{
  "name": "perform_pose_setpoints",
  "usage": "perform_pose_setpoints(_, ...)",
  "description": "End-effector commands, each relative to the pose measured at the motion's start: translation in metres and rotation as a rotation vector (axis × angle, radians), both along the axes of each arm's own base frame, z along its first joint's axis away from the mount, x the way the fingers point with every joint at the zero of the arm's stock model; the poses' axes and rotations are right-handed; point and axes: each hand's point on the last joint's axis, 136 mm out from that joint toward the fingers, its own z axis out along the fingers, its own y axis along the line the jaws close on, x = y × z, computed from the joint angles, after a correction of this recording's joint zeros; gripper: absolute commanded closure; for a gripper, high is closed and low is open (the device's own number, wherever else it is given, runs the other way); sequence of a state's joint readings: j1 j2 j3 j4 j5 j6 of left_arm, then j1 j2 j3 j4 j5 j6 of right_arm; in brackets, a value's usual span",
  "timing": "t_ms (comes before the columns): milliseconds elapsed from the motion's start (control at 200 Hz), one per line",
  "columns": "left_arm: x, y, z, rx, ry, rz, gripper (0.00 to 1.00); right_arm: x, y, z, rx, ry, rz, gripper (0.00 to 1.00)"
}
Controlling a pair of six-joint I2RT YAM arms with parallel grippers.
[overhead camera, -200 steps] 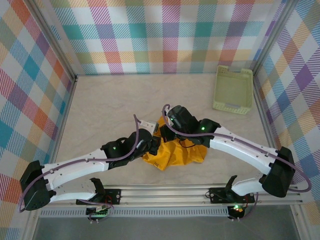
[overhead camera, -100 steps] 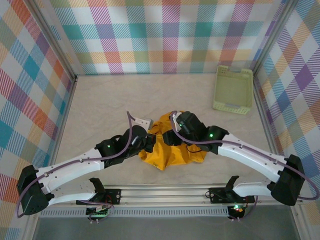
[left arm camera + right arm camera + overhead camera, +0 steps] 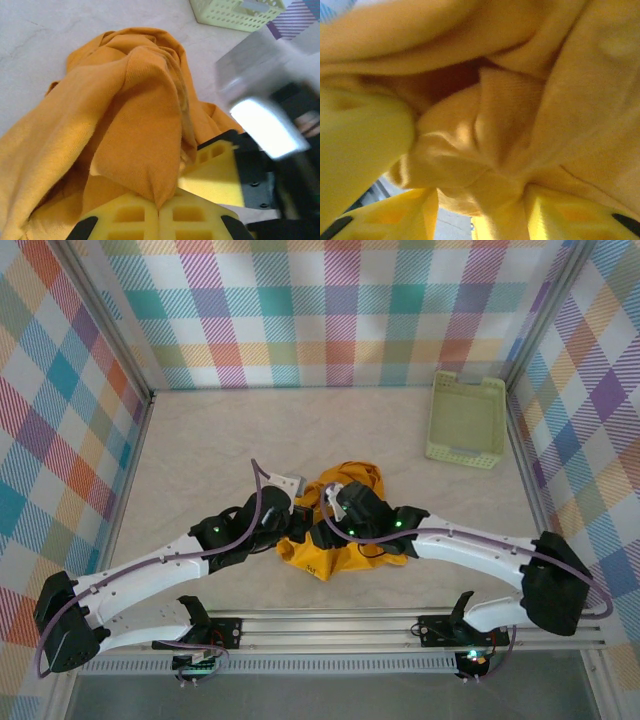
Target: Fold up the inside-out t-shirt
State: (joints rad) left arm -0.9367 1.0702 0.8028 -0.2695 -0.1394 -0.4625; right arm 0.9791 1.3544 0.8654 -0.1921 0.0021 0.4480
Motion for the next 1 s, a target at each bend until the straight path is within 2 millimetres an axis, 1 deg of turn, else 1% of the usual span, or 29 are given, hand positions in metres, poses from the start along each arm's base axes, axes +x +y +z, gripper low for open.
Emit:
perform_pose_setpoints(0,0.004,-0.003,0.014,-0.052,-0.011,0.01,1.0,0.025,-0.004,0.01,-0.035,-0.099,-0.094,0.72)
perform_pose_setpoints(45,0.005,-0.001,0.014,-0.05,-0.009,0.016,1.0,0.028,-0.012,0.006,-0.062,-0.116,-0.123,0.82)
perform_pose_setpoints(95,0.006,0.002,0.013,-0.049,-0.008,0.023,1.0,0.027,-0.017,0.001,-0.083,-0.125,-0.127,0.93)
perform_pose_setpoints(145,0.007,0.004,0.013,-0.058,-0.005,0.032,1.0,0.025,-0.021,-0.001,-0.089,-0.122,-0.125,1.0)
perform_pose_setpoints(280,0.009,0.005,0.009,-0.071,0.004,0.039,1.0,0.012,-0.022,-0.004,-0.066,-0.123,-0.098,1.0)
perform_pose_setpoints(350,0.01,0.007,0.008,-0.07,0.008,0.047,1.0,0.01,-0.024,-0.009,-0.082,-0.124,-0.105,1.0)
perform_pose_setpoints(400,0.011,0.007,0.009,-0.074,0.008,0.049,1.0,0.012,-0.03,-0.015,-0.113,-0.119,-0.138,1.0)
perform_pose_setpoints(510,0.01,0.01,0.013,-0.067,0.006,0.049,1.0,0.025,-0.056,-0.032,-0.24,-0.123,-0.261,1.0)
perform_pose_setpoints(565,0.009,0.012,0.018,-0.077,0.0,0.049,1.0,0.028,-0.062,-0.04,-0.267,-0.11,-0.278,1.0)
perform_pose_setpoints(615,0.008,0.014,0.026,-0.099,-0.005,0.048,1.0,0.029,-0.063,-0.046,-0.281,-0.099,-0.278,1.0)
perform_pose_setpoints(690,0.006,0.017,0.04,-0.153,-0.011,0.044,1.0,0.032,-0.065,-0.056,-0.317,-0.095,-0.287,1.0)
perform_pose_setpoints(780,0.004,0.019,0.058,-0.209,-0.021,0.042,1.0,0.036,-0.069,-0.063,-0.352,-0.101,-0.301,1.0)
perform_pose_setpoints(870,0.005,0.02,0.066,-0.233,-0.024,0.042,1.0,0.039,-0.067,-0.061,-0.346,-0.114,-0.294,1.0)
perform_pose_setpoints(880,0.005,0.02,0.066,-0.232,-0.024,0.042,1.0,0.039,-0.066,-0.06,-0.344,-0.115,-0.291,0.99)
perform_pose_setpoints(900,0.003,0.022,0.059,-0.209,-0.004,0.046,1.0,0.038,-0.064,-0.057,-0.335,-0.119,-0.283,0.97)
perform_pose_setpoints(940,0.005,0.023,0.056,-0.2,0.004,0.053,1.0,0.036,-0.061,-0.05,-0.311,-0.123,-0.259,0.92)
perform_pose_setpoints(995,0.006,0.022,0.053,-0.191,0.011,0.057,1.0,0.032,-0.059,-0.036,-0.277,-0.139,-0.228,0.81)
